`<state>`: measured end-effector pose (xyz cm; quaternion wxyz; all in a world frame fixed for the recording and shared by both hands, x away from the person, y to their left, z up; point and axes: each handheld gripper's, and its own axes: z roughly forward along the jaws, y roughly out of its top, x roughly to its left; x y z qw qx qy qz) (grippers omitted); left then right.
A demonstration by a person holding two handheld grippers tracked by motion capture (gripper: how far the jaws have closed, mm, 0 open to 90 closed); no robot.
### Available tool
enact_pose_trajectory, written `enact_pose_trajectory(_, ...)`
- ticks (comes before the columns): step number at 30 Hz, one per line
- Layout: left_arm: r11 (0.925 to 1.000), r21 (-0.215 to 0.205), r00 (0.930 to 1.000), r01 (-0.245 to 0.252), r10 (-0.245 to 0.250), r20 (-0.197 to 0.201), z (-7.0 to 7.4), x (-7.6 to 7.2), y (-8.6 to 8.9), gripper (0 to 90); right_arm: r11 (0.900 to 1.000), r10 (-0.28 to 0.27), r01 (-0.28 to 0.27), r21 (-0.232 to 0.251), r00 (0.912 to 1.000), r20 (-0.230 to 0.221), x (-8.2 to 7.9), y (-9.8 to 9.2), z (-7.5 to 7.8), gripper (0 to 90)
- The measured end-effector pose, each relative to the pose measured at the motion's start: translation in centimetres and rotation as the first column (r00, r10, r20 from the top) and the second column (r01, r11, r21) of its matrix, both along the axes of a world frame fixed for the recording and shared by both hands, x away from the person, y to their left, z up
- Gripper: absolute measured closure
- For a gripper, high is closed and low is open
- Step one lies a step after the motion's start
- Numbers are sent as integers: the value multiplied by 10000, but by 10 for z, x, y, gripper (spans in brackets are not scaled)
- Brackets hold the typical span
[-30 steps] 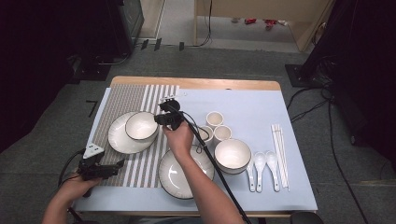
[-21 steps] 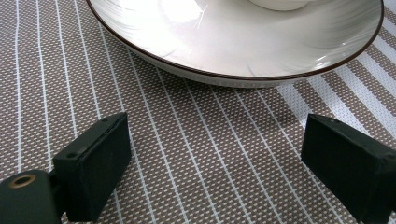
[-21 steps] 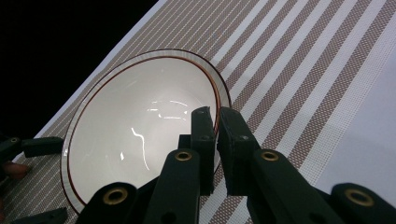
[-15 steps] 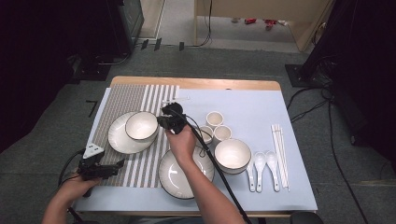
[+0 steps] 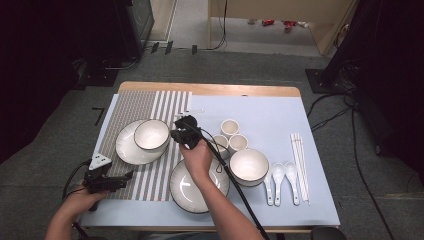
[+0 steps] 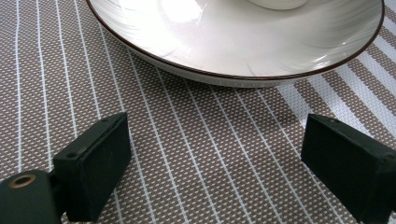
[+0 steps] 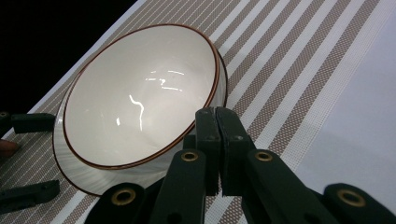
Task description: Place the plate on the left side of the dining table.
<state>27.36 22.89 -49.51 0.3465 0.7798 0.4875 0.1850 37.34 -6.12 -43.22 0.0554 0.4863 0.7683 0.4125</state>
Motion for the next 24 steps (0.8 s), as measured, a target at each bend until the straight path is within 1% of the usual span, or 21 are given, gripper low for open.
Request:
enact_pose_trajectory(2, 10000, -4, 10000, 0, 0, -1, 0, 0, 0, 85, 10000, 25, -25, 36, 10000, -92, -2, 1, -2, 885)
enact_pose_trajectory(3, 10000, -5, 10000, 3, -3, -2, 0, 0, 0, 85, 9999, 106, -105, 29, 9999, -84, -3, 0, -2, 885)
enact_pose_trajectory(5, 10000, 0, 10000, 2, -2, -3, 0, 0, 0, 86, 9998, 105, -104, 163, 9999, -105, -7, 0, -3, 886)
enact_pose_trajectory(7, 10000, 5, 10000, 5, -5, -7, 0, 0, 0, 85, 9997, 120, -118, 191, 9999, -88, -8, -1, -3, 886)
enact_pose_trajectory(8, 10000, 8, 10000, 3, -3, -7, 0, 0, 0, 85, 9998, 127, -125, 172, 9999, -75, -9, -1, -4, 889)
enact_pose_trajectory(9, 10000, 9, 10000, 3, -3, -3, 0, 0, 0, 85, 9999, 156, -156, 29, 9999, -41, -11, -1, -4, 891)
enact_pose_trajectory(13, 10000, 18, 10000, -3, 3, 10, 0, 0, 0, 85, 9997, 225, -225, -22, 9997, -70, -14, 0, -5, 895)
enact_pose_trajectory(16, 10000, 9, 10000, -6, 6, 8, 0, 0, 0, 85, 9993, 330, -331, -154, 9994, -42, -17, 2, -9, 895)
enact_pose_trajectory(24, 10000, 10, 10000, -6, 6, 10, 0, 0, 0, 85, 9993, 356, -358, -89, 9993, -149, -19, 6, -11, 900)
